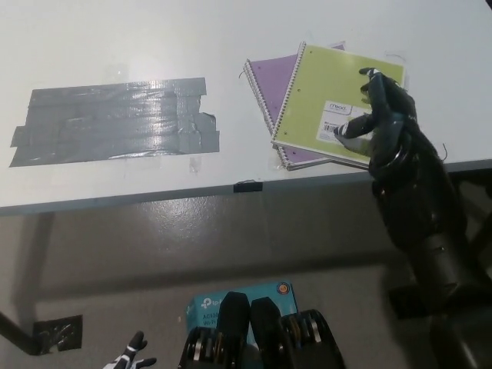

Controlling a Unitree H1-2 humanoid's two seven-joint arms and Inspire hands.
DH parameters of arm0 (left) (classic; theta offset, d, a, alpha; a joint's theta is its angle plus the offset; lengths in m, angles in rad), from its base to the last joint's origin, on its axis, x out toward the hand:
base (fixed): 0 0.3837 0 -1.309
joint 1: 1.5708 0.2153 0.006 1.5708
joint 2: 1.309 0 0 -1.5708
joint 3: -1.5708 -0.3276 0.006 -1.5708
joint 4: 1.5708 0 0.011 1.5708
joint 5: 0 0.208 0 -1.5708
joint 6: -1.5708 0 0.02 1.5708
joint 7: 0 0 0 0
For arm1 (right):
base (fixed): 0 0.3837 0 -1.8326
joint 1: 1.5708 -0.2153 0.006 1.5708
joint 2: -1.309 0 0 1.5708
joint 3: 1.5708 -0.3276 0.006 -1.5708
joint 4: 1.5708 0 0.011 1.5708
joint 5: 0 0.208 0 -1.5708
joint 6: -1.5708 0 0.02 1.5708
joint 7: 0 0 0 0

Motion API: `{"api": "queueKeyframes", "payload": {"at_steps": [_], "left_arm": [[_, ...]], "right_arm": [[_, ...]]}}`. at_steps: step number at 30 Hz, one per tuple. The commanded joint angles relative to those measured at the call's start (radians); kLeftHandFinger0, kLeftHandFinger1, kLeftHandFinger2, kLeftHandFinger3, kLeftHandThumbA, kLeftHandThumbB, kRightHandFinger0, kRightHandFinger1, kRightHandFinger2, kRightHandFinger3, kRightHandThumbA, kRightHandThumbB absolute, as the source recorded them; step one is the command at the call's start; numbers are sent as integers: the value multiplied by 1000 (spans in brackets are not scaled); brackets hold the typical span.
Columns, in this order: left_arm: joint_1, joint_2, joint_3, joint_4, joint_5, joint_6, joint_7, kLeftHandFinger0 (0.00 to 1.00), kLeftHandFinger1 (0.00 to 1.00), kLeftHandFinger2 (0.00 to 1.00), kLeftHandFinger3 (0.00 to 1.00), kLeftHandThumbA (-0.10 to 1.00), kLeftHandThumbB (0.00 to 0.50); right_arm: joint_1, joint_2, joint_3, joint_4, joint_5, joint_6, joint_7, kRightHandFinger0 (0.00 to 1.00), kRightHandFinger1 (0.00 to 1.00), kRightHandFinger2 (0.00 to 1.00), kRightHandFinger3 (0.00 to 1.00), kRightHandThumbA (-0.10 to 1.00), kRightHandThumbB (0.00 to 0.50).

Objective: The robot uses its right hand to align two notebooks stacked together until they are fully overlapped

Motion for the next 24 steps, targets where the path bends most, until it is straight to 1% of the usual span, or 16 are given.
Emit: {"api": "queueKeyframes", "payload": {"at_steps": [1, 2, 4, 5, 7, 8, 9, 10, 11, 13, 16, 17, 19, 21, 22, 24], "left_arm": [[4, 6, -14, -56, 29, -4, 0, 759, 831, 894, 1000, 1000, 390], [3, 5, -16, -53, 31, -8, 2, 739, 821, 893, 1000, 1000, 422], [3, 4, -18, -48, 28, -16, -1, 725, 820, 887, 1000, 1000, 426], [1, 3, -19, -46, 29, -17, 0, 721, 812, 883, 1000, 1000, 446], [-3, 1, -20, -45, 30, -16, 0, 710, 796, 877, 1000, 1000, 451], [-5, 0, -20, -43, 30, -16, -1, 727, 801, 879, 1000, 1000, 468], [-6, 2, -22, -43, 32, -20, -3, 748, 811, 882, 1000, 1000, 476], [-7, 2, -23, -43, 34, -19, -4, 761, 830, 902, 1000, 1000, 472], [-5, 2, -23, -46, 37, -21, -2, 739, 826, 908, 1000, 1000, 469], [-6, 0, -23, -47, 39, -21, -1, 735, 823, 908, 1000, 1000, 471], [-10, -6, -20, -43, 35, -17, 0, 738, 823, 911, 1000, 1000, 483], [-10, -8, -18, -46, 33, -15, 0, 729, 818, 909, 1000, 1000, 475], [-8, -11, -20, -46, 33, -13, -1, 750, 821, 907, 1000, 1000, 481], [-10, -11, -20, -46, 35, -15, -2, 755, 819, 907, 1000, 1000, 490], [-10, -11, -20, -50, 37, -11, -1, 758, 821, 908, 1000, 1000, 470], [-13, -11, -21, -51, 39, -8, -2, 756, 823, 909, 1000, 1000, 464]], "right_arm": [[-59, 15, 24, 13, 58, -156, -207, 943, 1000, 768, 868, 1000, 176], [-55, 18, 34, 20, 55, -156, -212, 948, 1000, 772, 853, 1000, 192], [-45, 17, 53, 28, 54, -157, -221, 915, 977, 739, 851, 1000, 197], [-39, 12, 75, 40, 42, -156, -223, 913, 959, 742, 875, 1000, 199], [-39, 4, 95, 47, 48, -156, -231, 908, 955, 738, 888, 1000, 199], [-31, 9, 97, 51, 61, -148, -222, 940, 997, 793, 918, 1000, 202], [-25, 9, 113, 58, 56, -142, -222, 942, 1000, 811, 949, 1000, 207], [-21, 6, 122, 55, 59, -137, -210, 971, 1000, 849, 977, 1000, 219], [-16, 4, 137, 57, 61, -133, -184, 1000, 1000, 928, 1000, 1000, 228], [-3, 4, 151, 37, 71, -103, -147, 1000, 1000, 1000, 1000, 1000, 248], [19, 11, 166, 3, 90, -50, -97, 1000, 1000, 1000, 1000, 1000, 261], [31, 11, 180, -3, 89, -46, -80, 1000, 1000, 1000, 1000, 1000, 283], [57, 11, 190, -9, 107, -45, -58, 1000, 1000, 1000, 1000, 1000, 307], [63, 9, 203, -8, 112, -24, -34, 1000, 1000, 1000, 1000, 1000, 307], [68, 12, 204, -11, 125, 5, 3, 1000, 1000, 1000, 1000, 1000, 298], [82, 15, 209, -20, 133, 41, 30, 1000, 1000, 1000, 1000, 1000, 309]]}}
